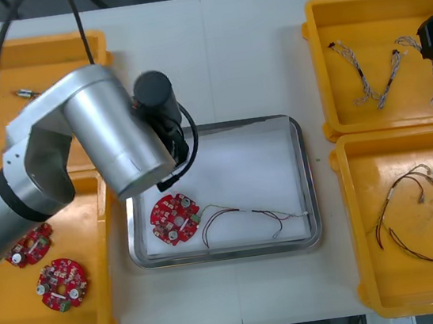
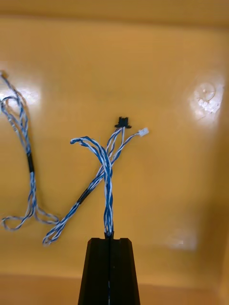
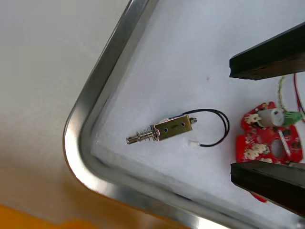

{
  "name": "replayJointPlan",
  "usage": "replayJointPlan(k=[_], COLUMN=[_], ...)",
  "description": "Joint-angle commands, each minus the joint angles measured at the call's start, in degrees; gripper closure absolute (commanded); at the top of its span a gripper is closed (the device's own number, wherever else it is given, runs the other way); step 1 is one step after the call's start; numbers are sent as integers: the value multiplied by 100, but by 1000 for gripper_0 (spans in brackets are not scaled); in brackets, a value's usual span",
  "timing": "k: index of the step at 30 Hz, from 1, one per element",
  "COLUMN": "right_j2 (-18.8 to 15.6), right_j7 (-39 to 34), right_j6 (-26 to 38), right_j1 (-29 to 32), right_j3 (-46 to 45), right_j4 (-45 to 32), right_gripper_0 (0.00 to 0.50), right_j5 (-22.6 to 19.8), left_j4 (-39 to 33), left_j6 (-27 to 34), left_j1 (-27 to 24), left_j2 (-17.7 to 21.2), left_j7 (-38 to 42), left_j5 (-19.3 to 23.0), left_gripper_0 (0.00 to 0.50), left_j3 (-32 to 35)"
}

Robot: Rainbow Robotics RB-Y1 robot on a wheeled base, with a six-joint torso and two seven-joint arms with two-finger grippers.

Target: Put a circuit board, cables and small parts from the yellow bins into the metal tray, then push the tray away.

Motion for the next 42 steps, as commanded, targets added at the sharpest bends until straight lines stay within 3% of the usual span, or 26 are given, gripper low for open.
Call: replayJointPlan(k=[1, 9, 14, 19, 30, 38, 42], right_j2=[-285, -285, -267, -241, 40, 295, 313], right_j7=[196, 178, 196, 161, 64, 20, 20], right_j6=[473, 1273, 1782, 2195, 2863, 2877, 2877], right_j1=[-147, -147, -147, -147, -147, -147, -147], right_j3=[-335, -537, -651, -660, -660, -493, -211], right_j4=[-505, -1033, -1402, -1788, -2738, -3344, -3608], right_gripper_0=[500, 500, 500, 500, 500, 500, 500], right_j5=[51, -2, -46, -134, -336, -617, -846], left_j4=[-377, -175, 343, 1020, 2567, 3639, 4052], left_j6=[315, 385, 385, 385, 201, -107, -195], left_j1=[-395, -738, -1089, -1265, -1529, -1705, -1749], left_j2=[432, 1030, 1487, 1803, 2207, 2401, 2524], left_j7=[264, 229, 79, -413, -1055, -1248, -1740], left_j5=[573, 1795, 2639, 3122, 3298, 3316, 3324], left_gripper_0=[0, 0, 0, 0, 0, 0, 0], left_j3=[663, 1445, 1849, 2192, 2350, 2350, 2350])
